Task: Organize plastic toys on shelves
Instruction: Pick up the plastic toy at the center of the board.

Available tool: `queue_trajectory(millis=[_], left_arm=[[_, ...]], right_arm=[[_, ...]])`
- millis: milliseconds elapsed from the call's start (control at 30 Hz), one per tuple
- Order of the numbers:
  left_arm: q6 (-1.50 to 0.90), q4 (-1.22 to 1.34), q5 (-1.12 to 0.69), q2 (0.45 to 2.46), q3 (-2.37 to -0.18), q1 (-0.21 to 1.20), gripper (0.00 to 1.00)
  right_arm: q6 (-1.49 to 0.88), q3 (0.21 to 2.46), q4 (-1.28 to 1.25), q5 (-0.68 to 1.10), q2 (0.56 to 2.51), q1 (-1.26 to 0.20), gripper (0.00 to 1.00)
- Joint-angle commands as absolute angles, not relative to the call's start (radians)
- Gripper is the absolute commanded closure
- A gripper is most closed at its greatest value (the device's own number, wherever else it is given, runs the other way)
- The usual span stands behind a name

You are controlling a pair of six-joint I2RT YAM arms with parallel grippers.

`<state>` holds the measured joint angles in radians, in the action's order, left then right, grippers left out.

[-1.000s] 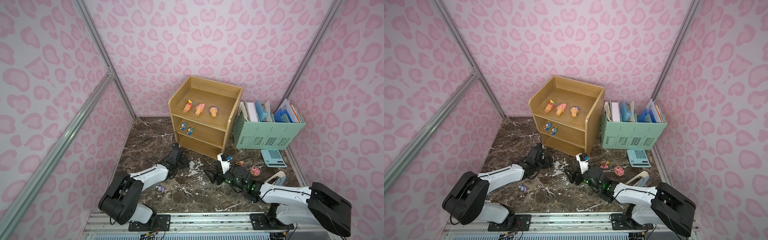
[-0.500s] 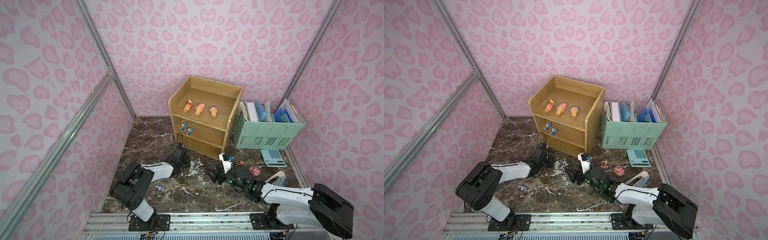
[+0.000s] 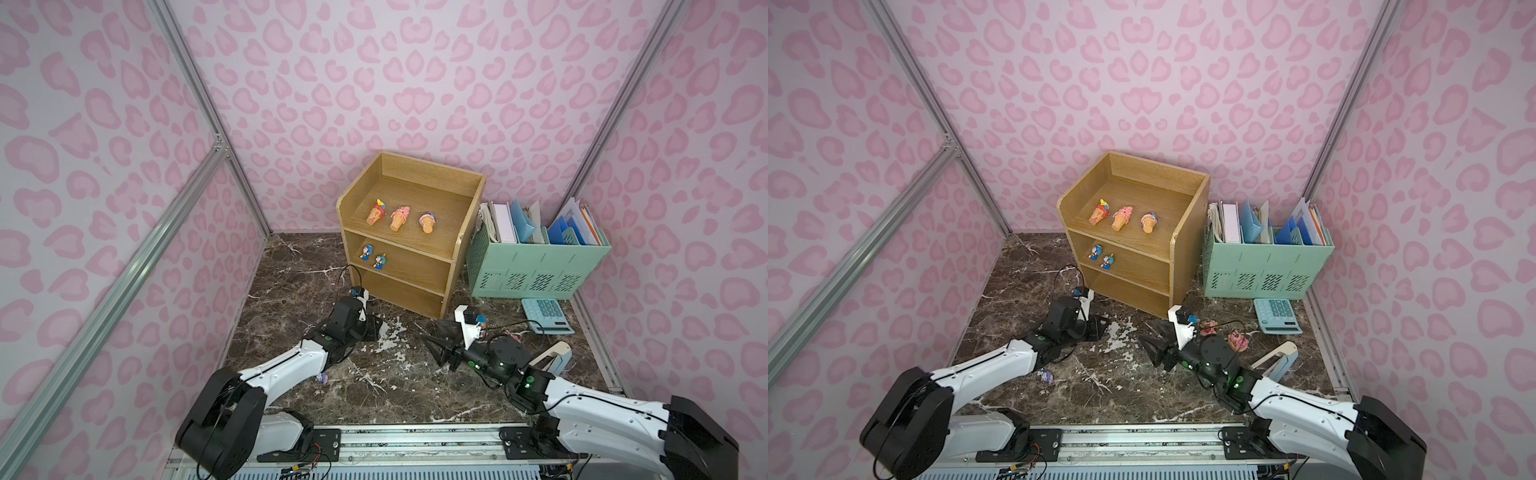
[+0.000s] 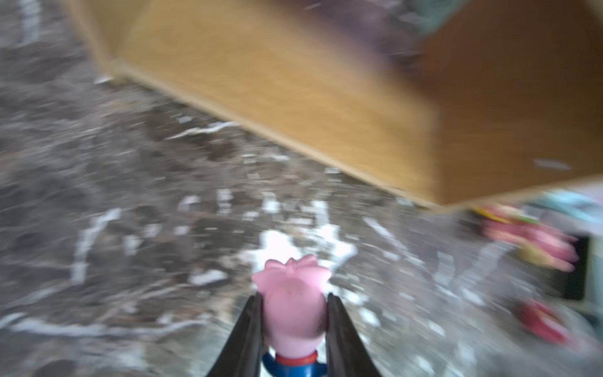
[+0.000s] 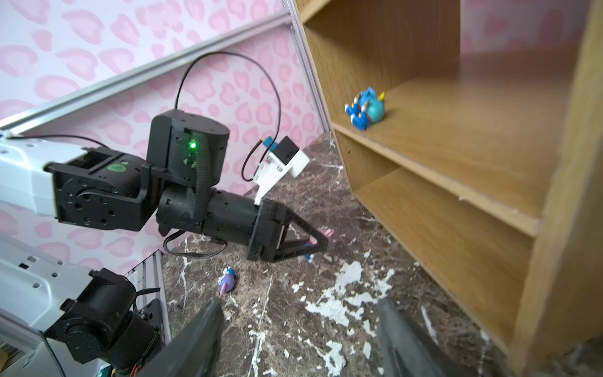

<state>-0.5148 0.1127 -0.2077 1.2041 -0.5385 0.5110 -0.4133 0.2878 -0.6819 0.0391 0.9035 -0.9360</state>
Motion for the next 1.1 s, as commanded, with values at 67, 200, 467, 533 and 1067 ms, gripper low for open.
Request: queue_trajectory(millis=[67,200,467,533,1067], left_arm=[[-0.630,0.404,-0.760,1.043,-0.455,0.528,0.79],[-0.750,0.562,-0.915,1.000,-0.479,0.582,0.79],[-0.532,0.036,-1.056,0.955,-0.755,0.679,0.79],[-0.460,-0.120,-1.089,0.966,-0.816,0.685,0.79],[-0.270,-0.421,-1.165,1.078,-0.987,0.709,0.79]], right_arm=[[-0.230,0.283,-0.629,0.363,0.725,-0.787,0.21],[-0.018,0.332,-0.551,0.678,0.631,-0.707,0.15],[0.305,0.586,-0.242,1.022,0.696,-0.633,0.07],[0.358,0.641,-0.179,1.035,0.722,-0.633,0.07],[0.579,0.794,0.086,0.861,0.895,-0.849,0.22]])
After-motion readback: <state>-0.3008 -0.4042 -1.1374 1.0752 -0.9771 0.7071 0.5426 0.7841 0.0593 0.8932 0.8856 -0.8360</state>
